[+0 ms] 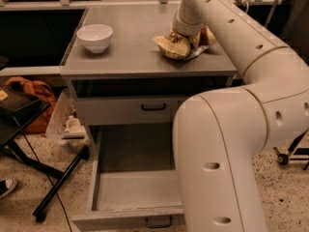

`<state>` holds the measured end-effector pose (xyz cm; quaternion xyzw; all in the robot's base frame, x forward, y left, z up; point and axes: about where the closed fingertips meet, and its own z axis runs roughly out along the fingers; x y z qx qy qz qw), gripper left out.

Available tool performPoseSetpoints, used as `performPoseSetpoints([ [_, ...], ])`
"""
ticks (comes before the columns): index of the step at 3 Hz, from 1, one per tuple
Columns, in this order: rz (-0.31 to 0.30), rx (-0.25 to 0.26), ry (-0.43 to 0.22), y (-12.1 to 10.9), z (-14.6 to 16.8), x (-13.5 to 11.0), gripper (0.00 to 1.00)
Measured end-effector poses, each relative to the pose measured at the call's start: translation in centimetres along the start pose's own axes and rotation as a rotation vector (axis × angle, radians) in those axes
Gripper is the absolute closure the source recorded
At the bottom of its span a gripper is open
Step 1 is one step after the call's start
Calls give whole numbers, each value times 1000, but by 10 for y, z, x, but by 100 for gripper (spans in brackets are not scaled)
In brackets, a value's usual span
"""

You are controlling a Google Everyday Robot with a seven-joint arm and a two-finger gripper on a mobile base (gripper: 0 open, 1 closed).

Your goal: Place brown chip bag into middle drawer

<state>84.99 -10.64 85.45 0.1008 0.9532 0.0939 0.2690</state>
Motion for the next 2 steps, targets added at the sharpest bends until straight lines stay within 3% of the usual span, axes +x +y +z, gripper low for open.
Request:
performPoseSetpoints([
  [1, -39, -44, -78, -10, -36, -13, 100],
  [2, -69, -146, -202, -1, -110, -12, 100],
])
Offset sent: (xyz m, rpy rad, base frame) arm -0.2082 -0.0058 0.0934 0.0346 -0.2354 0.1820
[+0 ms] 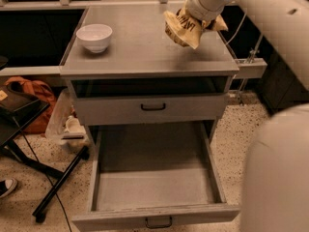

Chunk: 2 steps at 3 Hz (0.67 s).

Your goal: Place brown chip bag into middle drawer

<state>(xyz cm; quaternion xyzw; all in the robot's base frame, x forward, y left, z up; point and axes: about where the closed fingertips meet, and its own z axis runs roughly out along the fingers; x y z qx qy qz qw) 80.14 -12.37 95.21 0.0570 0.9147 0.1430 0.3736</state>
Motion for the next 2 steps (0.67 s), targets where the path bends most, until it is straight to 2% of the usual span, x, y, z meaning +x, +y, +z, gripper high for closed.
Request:
performPoseSetpoints([
  [1, -17, -85, -94, 18, -88, 10, 100],
  [2, -56, -157, -72, 28, -140, 66, 100],
])
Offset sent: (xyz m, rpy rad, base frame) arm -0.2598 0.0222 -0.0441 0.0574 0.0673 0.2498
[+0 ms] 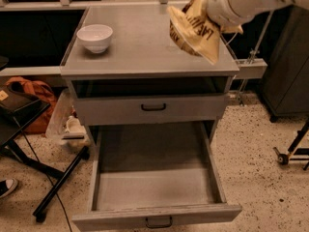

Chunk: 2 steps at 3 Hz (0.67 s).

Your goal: Place brown chip bag into middle drawer

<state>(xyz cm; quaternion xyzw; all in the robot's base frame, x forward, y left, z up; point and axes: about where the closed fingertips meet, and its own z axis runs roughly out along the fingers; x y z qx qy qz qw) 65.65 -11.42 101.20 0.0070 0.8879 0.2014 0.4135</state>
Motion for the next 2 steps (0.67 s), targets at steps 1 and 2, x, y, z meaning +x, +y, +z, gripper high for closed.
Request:
performPoseSetpoints([
  [1, -4, -47, 177, -8, -4, 100, 100],
  [2, 33, -99, 385, -16, 22, 197, 100],
])
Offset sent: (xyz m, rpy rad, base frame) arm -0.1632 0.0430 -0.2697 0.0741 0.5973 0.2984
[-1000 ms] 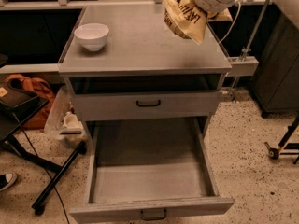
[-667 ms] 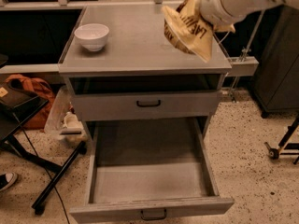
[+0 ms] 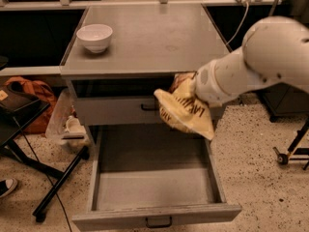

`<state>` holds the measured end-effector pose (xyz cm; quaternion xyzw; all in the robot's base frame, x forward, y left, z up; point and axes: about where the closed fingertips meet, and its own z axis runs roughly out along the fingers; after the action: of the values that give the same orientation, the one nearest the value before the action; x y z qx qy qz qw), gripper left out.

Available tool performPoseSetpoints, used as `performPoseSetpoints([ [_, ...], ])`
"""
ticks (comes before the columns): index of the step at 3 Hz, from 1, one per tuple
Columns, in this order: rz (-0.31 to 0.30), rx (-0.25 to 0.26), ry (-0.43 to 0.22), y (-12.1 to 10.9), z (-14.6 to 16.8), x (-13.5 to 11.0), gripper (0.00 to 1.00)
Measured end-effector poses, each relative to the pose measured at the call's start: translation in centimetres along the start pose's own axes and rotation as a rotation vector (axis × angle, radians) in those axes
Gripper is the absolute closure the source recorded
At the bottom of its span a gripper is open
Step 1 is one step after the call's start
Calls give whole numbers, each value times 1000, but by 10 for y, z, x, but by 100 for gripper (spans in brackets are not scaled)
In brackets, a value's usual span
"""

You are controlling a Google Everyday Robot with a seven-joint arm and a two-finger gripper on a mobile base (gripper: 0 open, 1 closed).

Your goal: Place brown chip bag into middle drawer

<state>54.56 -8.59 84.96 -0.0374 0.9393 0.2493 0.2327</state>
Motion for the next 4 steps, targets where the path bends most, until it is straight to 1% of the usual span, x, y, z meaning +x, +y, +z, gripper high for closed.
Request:
performPoseSetpoints([
  [1, 33, -68, 160, -1, 54, 55, 100],
  [2, 32, -68, 160, -1, 54, 55, 100],
  [3, -39, -83, 205, 0, 77, 63, 100],
  [4, -155, -117, 291, -18, 129, 99, 100],
])
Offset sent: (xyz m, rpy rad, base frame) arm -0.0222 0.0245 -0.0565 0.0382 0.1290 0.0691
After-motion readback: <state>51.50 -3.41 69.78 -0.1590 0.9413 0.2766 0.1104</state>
